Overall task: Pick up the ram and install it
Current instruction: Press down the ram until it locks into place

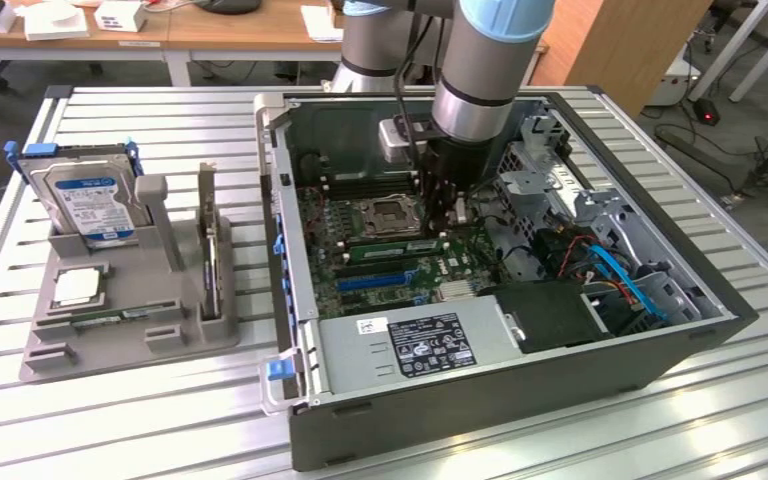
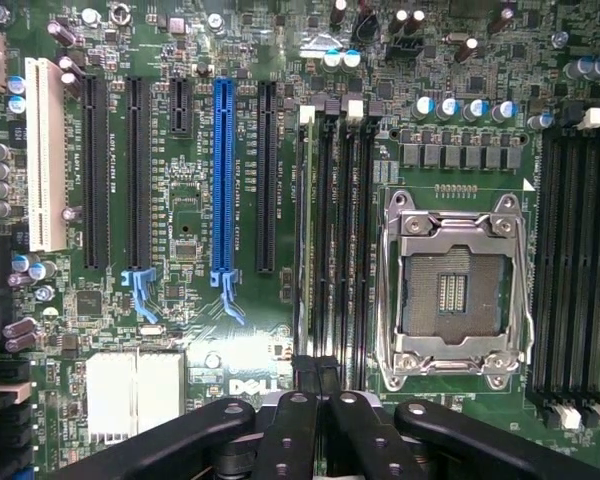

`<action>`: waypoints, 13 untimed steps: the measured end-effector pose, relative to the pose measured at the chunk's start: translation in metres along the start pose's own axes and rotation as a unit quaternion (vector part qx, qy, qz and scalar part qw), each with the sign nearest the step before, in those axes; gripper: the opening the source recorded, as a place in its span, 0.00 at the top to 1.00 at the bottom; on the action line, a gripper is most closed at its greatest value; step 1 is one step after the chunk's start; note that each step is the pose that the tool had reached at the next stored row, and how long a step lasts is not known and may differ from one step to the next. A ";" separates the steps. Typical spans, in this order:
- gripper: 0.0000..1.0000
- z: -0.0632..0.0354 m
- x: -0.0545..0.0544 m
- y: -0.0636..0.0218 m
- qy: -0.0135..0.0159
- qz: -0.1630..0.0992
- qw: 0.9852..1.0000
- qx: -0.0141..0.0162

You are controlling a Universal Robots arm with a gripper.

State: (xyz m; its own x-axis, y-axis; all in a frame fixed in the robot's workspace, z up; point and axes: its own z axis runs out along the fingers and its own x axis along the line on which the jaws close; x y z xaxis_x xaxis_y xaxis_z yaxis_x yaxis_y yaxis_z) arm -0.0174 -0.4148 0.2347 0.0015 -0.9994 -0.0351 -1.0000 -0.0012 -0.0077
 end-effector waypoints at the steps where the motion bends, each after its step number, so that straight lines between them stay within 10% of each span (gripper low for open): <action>1: 0.91 -0.0014 0.000 0.0000 0.000 0.000 1.000 0.000; 13: 0.91 -0.0164 -0.001 -0.0001 0.001 0.000 1.000 0.000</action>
State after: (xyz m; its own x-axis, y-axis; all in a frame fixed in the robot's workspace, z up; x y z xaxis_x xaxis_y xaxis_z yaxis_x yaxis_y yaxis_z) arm -0.0174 -0.4148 0.2511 0.0015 -0.9994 -0.0340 -1.0000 -0.0012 -0.0076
